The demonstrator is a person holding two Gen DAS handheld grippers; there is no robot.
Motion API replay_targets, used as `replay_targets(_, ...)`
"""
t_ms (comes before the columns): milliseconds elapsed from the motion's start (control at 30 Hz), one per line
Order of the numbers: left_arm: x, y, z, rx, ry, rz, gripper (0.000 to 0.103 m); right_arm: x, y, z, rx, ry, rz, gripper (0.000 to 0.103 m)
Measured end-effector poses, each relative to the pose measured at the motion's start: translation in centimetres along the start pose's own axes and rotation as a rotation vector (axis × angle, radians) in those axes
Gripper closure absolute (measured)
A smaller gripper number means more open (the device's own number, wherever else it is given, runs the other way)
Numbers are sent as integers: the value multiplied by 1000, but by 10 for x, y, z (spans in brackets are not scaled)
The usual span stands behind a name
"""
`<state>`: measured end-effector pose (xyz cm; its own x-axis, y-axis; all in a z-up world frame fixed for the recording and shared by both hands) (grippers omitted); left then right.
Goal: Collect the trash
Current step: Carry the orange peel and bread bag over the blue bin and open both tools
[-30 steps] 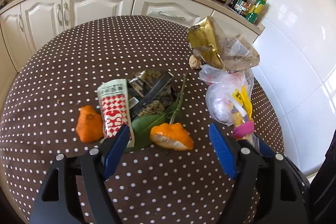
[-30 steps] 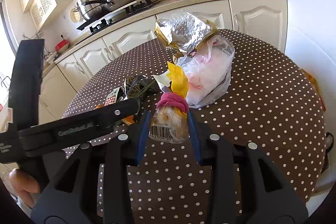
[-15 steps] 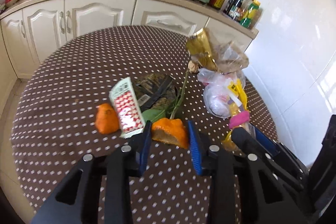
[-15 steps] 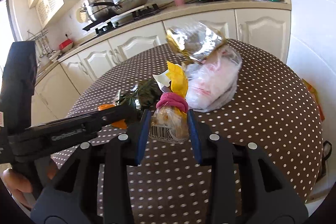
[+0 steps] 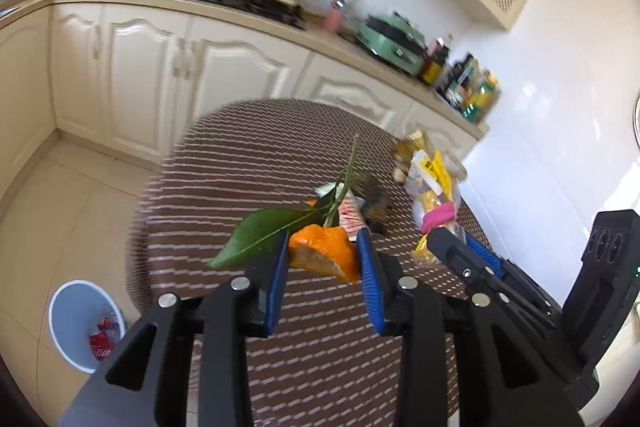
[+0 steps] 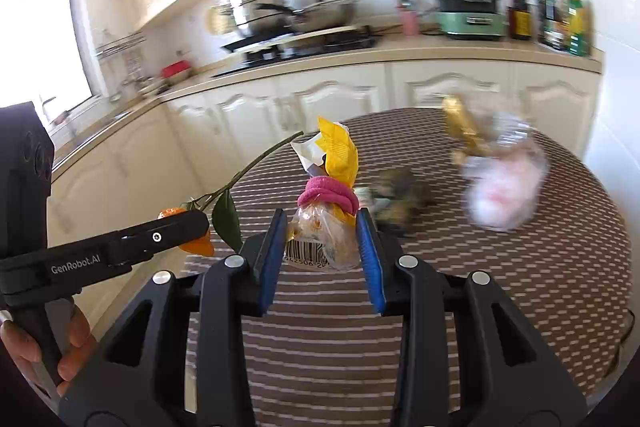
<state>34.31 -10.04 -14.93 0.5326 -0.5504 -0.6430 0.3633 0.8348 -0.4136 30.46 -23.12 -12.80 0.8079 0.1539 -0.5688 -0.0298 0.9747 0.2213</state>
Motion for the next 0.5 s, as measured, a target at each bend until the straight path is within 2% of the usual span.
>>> replay_targets(100, -25, 40, -6, -39, -26, 43, 70, 13, 49, -4, -61, 23, 53, 68)
replay_targets(267, -59, 127, -25, -143, -50, 134, 70, 49, 135, -23, -154, 101, 160, 68)
replay_targets(500, -77, 263, -73, -330, -9, 276, 70, 126, 256, -91, -289, 273, 287, 68)
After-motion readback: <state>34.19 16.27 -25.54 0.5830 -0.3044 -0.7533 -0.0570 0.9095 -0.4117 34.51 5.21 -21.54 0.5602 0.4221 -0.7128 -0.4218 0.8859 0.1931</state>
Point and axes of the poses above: each gripper's, at about its wrist camera, not at the fingertips, and x roughly the way its jaws point, y to its left, z to its top, the point moved 9 cm from there along x, roughly the way its jaws point, and after that the axes turned 5 degrees about y, right-handed, at the moved point
